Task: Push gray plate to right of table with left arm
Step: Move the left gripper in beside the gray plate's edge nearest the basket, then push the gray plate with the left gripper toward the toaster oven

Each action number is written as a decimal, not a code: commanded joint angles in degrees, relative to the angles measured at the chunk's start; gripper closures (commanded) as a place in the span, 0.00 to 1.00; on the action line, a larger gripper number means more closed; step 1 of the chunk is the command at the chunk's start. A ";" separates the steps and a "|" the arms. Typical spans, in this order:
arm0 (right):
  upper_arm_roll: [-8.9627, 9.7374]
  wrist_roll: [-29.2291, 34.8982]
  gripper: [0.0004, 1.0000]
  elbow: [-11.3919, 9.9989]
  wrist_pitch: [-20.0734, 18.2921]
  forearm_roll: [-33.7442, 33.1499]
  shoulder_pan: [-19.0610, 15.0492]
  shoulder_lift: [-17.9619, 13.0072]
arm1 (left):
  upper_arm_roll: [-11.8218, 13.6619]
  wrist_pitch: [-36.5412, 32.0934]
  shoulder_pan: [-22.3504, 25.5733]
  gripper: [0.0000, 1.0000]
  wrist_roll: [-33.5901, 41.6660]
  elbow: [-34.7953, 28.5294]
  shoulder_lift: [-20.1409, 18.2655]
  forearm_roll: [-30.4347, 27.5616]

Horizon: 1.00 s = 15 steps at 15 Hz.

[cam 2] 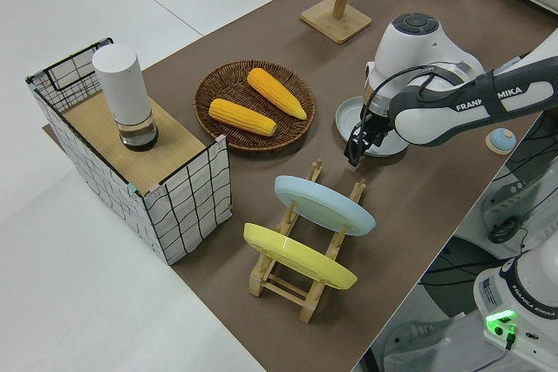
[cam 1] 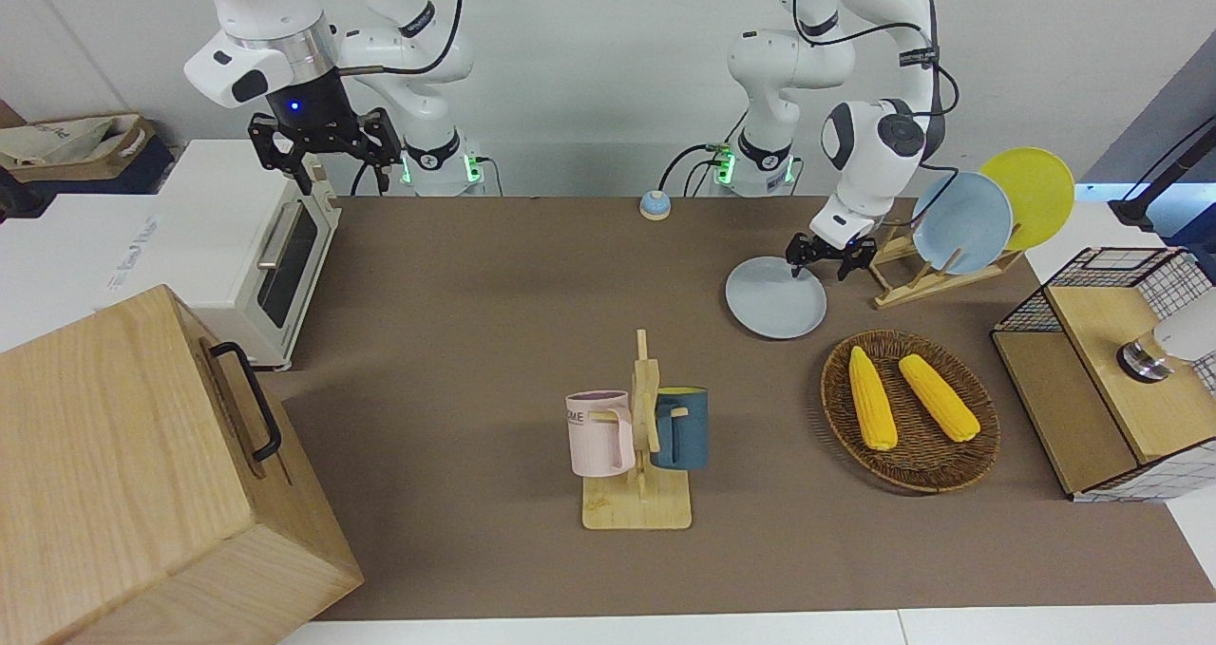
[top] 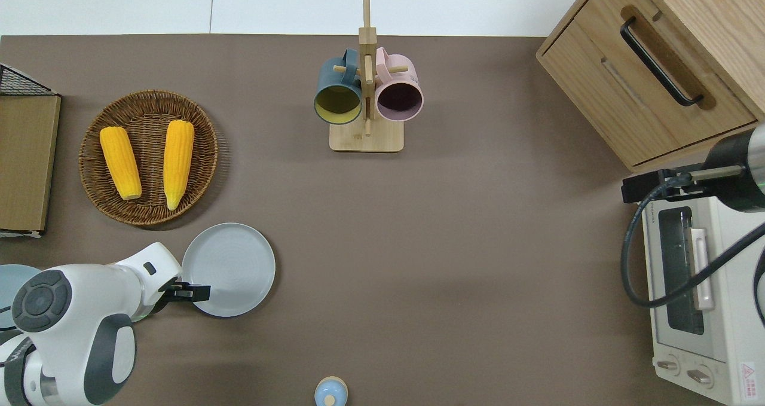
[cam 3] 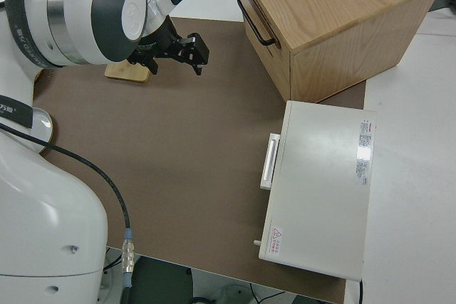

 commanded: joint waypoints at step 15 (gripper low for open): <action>-0.06 -0.06 0.02 0.29 -0.69 1.26 -0.16 -0.20 | 0.30 1.22 -1.02 1.00 -0.83 -0.05 0.64 -1.78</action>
